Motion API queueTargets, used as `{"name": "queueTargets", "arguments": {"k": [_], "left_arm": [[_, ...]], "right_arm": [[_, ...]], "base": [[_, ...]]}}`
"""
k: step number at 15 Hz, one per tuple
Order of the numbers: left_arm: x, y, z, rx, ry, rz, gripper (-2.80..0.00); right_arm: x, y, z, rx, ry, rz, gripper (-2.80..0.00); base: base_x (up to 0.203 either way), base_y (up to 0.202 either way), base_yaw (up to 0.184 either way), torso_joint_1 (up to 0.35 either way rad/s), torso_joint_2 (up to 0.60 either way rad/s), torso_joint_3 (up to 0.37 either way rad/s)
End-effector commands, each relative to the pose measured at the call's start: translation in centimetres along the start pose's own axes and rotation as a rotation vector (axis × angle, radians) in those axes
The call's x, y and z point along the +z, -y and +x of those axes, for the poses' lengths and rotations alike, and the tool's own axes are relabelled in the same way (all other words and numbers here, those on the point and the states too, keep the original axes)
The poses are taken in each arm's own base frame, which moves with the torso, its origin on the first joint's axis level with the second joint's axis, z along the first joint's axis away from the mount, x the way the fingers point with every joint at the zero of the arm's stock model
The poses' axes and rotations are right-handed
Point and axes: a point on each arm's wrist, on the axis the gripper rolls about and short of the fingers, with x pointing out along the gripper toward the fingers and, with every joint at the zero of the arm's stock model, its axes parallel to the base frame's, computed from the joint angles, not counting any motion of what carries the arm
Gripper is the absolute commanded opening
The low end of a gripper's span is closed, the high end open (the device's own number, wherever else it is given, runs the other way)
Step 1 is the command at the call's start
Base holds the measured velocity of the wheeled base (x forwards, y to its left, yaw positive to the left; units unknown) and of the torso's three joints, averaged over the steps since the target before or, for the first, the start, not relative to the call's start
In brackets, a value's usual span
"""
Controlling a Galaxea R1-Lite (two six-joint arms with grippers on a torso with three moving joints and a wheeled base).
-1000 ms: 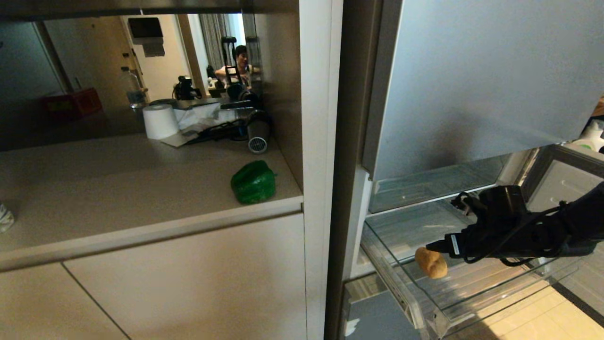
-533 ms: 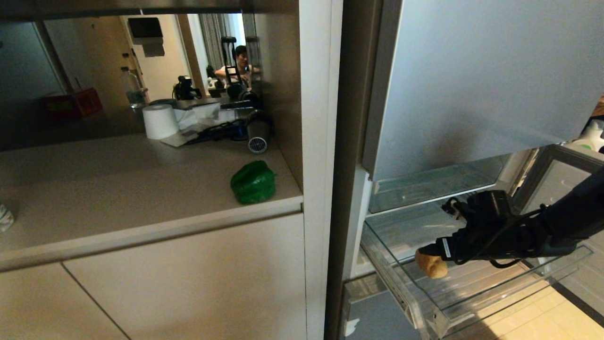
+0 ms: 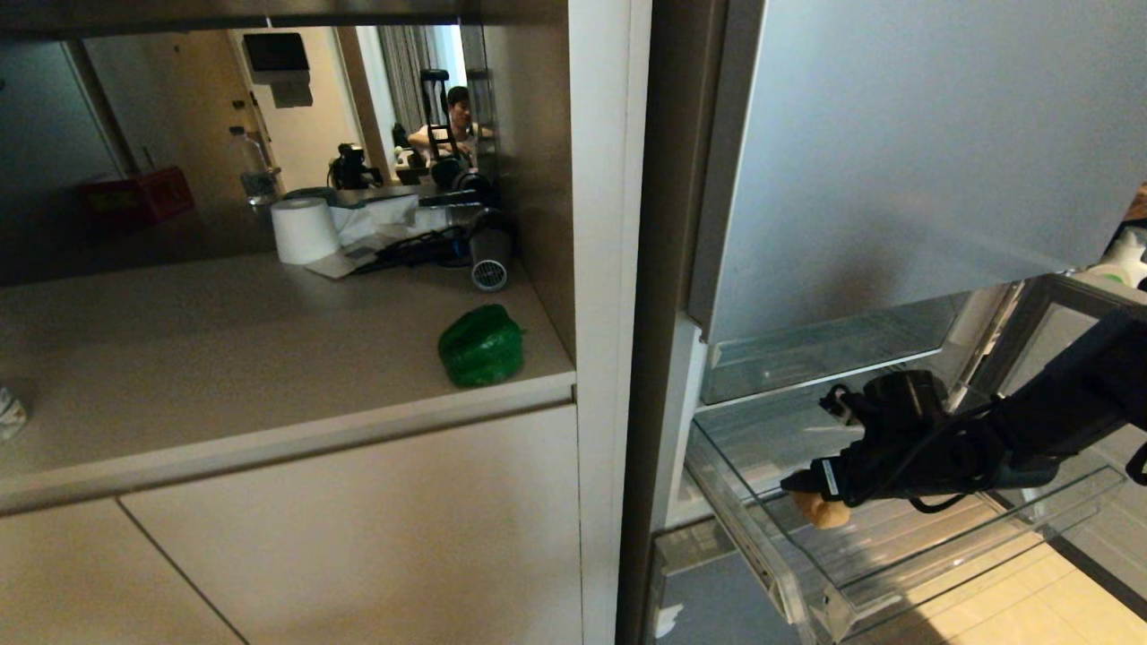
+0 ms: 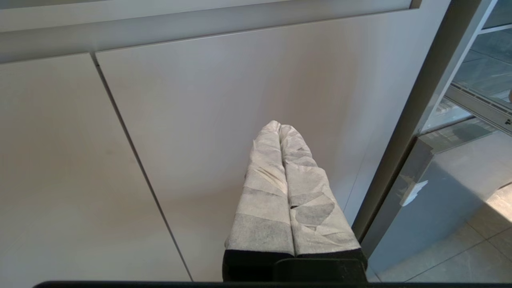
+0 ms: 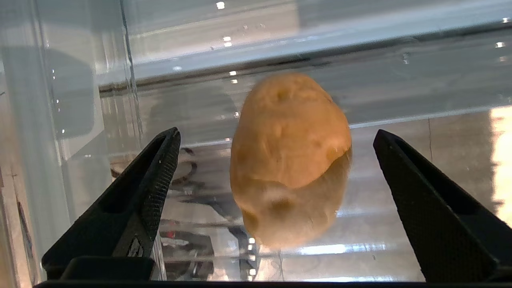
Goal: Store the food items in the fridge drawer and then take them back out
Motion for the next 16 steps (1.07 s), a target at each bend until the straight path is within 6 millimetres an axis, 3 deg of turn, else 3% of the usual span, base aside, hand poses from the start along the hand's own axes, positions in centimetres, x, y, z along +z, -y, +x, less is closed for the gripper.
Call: {"name": "queueTargets", "arguments": {"k": [1, 12, 13, 16], "left_arm": [[0.0, 0.0, 0.0, 0.0, -0.001, 0.0, -2.8], [0.0, 0.0, 0.0, 0.0, -0.001, 0.0, -2.8], [0.0, 0.0, 0.0, 0.0, -0.001, 0.0, -2.8], [0.0, 0.0, 0.0, 0.0, -0.001, 0.0, -2.8]], "right_arm": [[-0.2, -0.1, 0.7, 0.005, -0.011, -0.003, 0.0], [-1.0, -0.1, 1.5, 0.01, -0.041, 0.006, 0.0], [-1.0, -0.1, 1.5, 0.01, -0.042, 0.007, -2.8], [-1.2, -0.1, 1.4, 0.008, -0.049, 0.008, -2.8]], "base": [[0.0, 0.0, 0.0, 0.0, 0.0, 0.0], [0.0, 0.0, 0.0, 0.0, 0.0, 0.0], [0.0, 0.0, 0.0, 0.0, 0.0, 0.0], [0.0, 0.0, 0.0, 0.0, 0.0, 0.0]]}}
